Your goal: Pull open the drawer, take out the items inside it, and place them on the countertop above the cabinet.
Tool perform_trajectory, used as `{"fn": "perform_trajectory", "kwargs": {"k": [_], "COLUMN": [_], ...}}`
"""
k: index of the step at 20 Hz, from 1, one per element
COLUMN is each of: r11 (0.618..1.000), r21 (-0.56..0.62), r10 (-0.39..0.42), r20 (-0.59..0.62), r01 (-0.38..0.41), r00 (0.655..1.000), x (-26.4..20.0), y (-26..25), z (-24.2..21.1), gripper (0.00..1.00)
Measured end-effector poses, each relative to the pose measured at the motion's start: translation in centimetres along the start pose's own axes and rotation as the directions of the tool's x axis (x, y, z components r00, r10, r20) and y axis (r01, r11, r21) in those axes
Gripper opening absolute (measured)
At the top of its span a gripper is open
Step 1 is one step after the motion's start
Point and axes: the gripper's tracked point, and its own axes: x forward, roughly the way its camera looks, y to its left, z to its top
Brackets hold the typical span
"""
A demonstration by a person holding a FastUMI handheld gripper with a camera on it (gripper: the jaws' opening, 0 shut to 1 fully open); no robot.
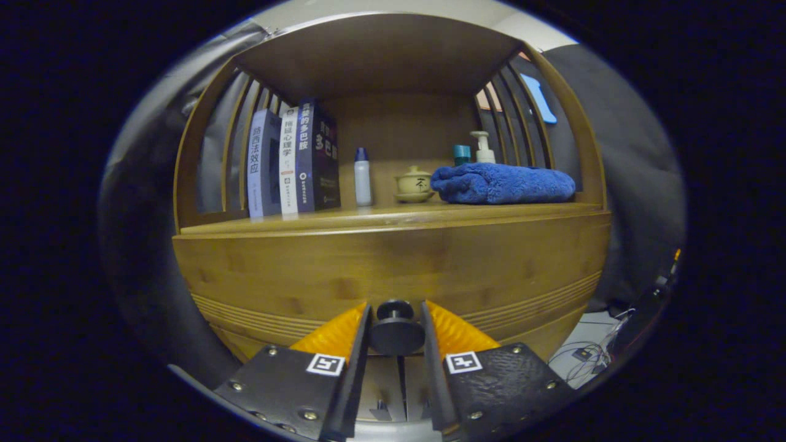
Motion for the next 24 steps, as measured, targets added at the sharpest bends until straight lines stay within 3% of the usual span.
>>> {"fn": "perform_trajectory", "kwargs": {"k": [3,7,9,15,22,24], "r11": [1.000,0.996,0.997,0.996,0.996,0.988], "r21": [0.013,-0.087,-0.072,-0.084,-0.092,-0.152], "r10": [0.019,0.007,0.006,-0.023,-0.029,-0.069], "r20": [-0.023,-0.121,-0.141,-0.183,-0.219,-0.275], "r01": [-0.019,-0.018,-0.016,0.008,0.009,0.027], "r00": [1.000,0.993,0.990,0.983,0.975,0.959], "x": [0.1,0.1,-0.1,-1.5,-8.0,-11.4], "y": [0.2,0.3,0.2,0.1,-0.4,-2.1], "z": [-0.4,-1.1,-1.0,-1.3,-2.5,-4.4], "gripper": [0.43,0.38,0.31,0.31,0.31,0.31]}}
